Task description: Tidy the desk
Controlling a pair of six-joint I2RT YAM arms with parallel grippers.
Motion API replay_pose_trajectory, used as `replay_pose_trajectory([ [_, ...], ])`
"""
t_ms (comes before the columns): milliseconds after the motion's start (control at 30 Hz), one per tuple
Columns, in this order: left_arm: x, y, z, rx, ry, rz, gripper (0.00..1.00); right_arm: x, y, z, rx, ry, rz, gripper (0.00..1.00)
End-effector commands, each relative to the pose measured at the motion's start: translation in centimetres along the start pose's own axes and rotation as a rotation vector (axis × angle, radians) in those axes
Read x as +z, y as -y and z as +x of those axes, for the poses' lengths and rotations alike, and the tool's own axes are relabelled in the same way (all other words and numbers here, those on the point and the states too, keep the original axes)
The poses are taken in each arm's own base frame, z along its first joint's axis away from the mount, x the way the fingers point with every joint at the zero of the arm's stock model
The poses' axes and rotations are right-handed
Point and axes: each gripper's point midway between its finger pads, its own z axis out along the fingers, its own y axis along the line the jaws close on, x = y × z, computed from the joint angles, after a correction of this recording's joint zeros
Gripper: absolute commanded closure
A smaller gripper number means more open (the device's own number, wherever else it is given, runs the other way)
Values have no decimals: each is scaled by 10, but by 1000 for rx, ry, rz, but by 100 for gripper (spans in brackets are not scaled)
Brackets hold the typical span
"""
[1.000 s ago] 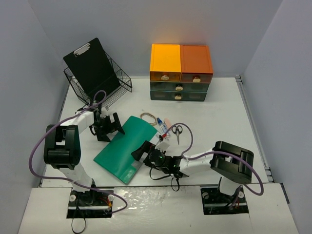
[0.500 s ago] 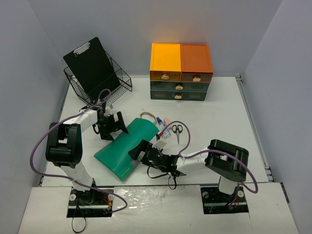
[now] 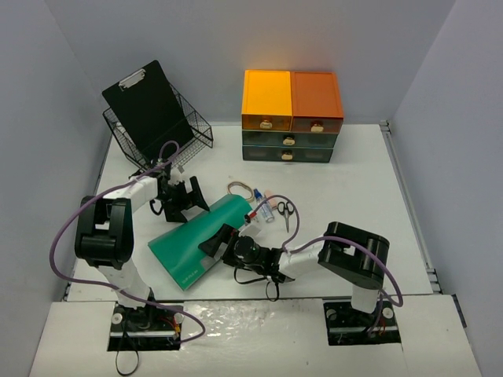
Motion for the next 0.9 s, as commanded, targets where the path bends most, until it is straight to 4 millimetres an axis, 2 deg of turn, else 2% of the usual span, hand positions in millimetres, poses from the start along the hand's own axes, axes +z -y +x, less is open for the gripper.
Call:
replay_pose_trajectory([
  [0,23,-18,92,-103,-340,-60,3,-3,-92,-52,28,150,-227,0],
  [300,19,-16,90,-89,-345,-65,3,-22,-119,-77,5,238,-251,0],
  [467,18,-17,91,-86,-347,-70,3,-41,-133,-87,-17,279,-255,0],
  [700,19,-16,91,-81,-346,-72,3,-47,-135,-94,-8,299,-235,2],
  [733,18,-16,90,-80,-344,-73,3,-46,-134,-93,-10,292,-224,6],
  [867,17,-18,89,-71,-333,-85,3,-42,-124,-84,2,244,-161,34],
])
